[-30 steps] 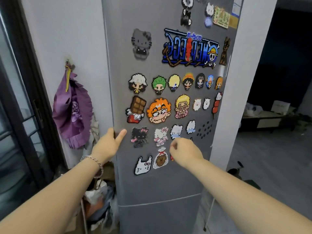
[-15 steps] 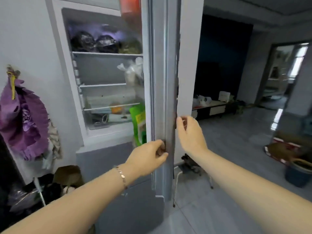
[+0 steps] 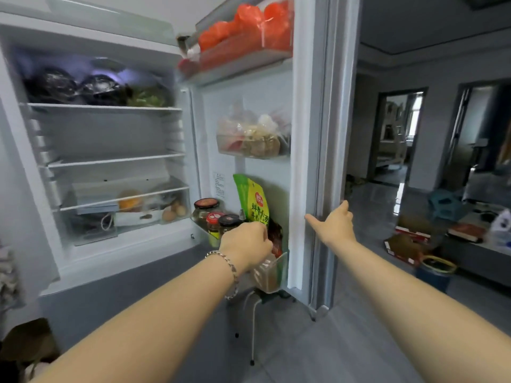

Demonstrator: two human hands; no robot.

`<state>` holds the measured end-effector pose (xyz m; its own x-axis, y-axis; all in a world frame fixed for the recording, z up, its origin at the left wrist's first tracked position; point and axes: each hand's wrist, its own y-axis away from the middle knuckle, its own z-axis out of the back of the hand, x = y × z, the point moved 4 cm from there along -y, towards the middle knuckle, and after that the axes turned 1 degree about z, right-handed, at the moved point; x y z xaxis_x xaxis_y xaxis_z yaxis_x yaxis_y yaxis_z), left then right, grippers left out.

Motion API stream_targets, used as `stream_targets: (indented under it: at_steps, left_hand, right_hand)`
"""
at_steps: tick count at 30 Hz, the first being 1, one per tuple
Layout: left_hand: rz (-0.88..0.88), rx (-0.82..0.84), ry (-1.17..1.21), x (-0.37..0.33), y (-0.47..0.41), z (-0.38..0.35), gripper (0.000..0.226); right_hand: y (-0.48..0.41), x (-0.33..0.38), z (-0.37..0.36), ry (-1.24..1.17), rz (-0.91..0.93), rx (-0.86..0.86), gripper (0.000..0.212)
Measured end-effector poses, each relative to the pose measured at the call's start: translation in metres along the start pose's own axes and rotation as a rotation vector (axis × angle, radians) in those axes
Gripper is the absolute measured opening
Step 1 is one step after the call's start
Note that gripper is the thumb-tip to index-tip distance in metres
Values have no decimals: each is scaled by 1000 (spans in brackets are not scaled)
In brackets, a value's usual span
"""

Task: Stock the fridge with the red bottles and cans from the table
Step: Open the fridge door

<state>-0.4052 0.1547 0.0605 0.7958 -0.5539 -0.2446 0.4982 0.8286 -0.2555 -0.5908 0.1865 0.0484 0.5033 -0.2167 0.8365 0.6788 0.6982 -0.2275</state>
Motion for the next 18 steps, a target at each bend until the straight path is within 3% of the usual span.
stream_targets:
  at_steps: [4,11,18]
  left_hand:
    - [68,-2,-26,-19,-44,-17,16]
    - [182,9,-22,-53,-118,-42,22]
    - [224,25,-58,-76,-159,-60,19]
  right_hand:
    - [-64,-23,9,35,-27,-9,93]
    - [-172,-64,26,18,-5,135,90]
    - [-222,-79,24,-17,18,196,89]
